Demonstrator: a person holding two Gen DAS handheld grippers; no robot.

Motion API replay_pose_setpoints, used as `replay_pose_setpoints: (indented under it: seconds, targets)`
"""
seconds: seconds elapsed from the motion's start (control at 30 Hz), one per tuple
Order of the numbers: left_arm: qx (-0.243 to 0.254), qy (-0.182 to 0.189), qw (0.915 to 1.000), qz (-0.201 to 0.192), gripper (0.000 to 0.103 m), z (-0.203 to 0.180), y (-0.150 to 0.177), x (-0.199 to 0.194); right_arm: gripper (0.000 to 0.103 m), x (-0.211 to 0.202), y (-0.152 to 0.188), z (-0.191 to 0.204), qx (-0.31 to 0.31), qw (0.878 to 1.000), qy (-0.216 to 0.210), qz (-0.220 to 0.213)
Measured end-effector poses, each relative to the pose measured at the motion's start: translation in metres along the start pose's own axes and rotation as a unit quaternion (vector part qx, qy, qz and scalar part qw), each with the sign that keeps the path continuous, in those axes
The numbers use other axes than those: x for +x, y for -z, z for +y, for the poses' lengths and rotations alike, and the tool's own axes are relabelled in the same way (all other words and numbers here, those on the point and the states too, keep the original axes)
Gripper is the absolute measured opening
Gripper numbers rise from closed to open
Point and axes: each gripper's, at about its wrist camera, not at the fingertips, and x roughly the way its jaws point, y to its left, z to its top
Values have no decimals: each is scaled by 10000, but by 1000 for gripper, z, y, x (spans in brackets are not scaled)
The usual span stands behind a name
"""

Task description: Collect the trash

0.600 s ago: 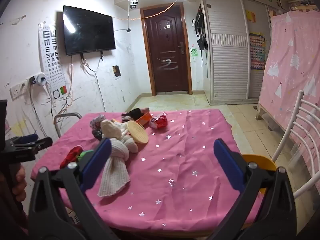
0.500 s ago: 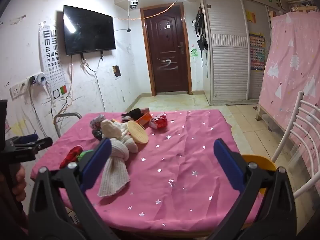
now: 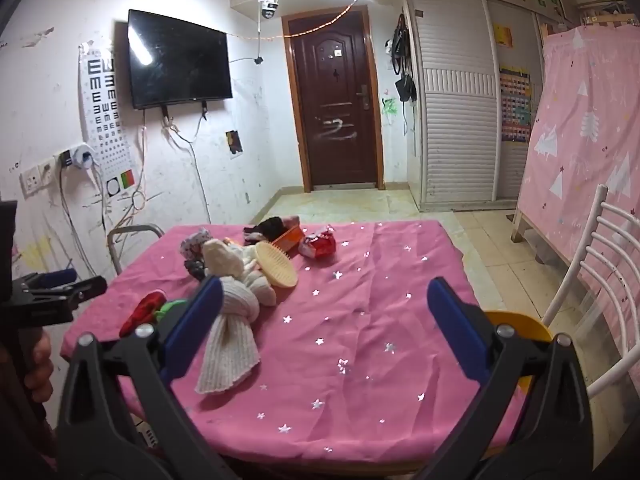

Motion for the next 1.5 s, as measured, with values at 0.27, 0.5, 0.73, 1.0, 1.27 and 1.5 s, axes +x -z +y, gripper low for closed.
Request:
replay_pose_setpoints:
  seconds: [0.27,0.5,0.73,1.0,1.27,1.5]
  targets:
    - [-2,0,10000,0,93,1,1,0,98,1,2,1,-3,10000,-2,-3]
    - [-2,0,10000,2,93,1,1,0,98,0,1,1,-2,10000,4,-3]
    - [-4,3,10000,3,93,2,0,0,98,0,1,1,-17,10000,-5,-8]
    - [-3,4,10000,6,93,2,0,0,98,0,1,1,-19,10000,-1,-3]
    - [-3,3,10000,4,93,2,0,0,98,0,1,2,-42,10000,-9,-9]
    - [-2,3,10000,4,93,2,0,0,98,0,1,2,-45,10000,-11,-7]
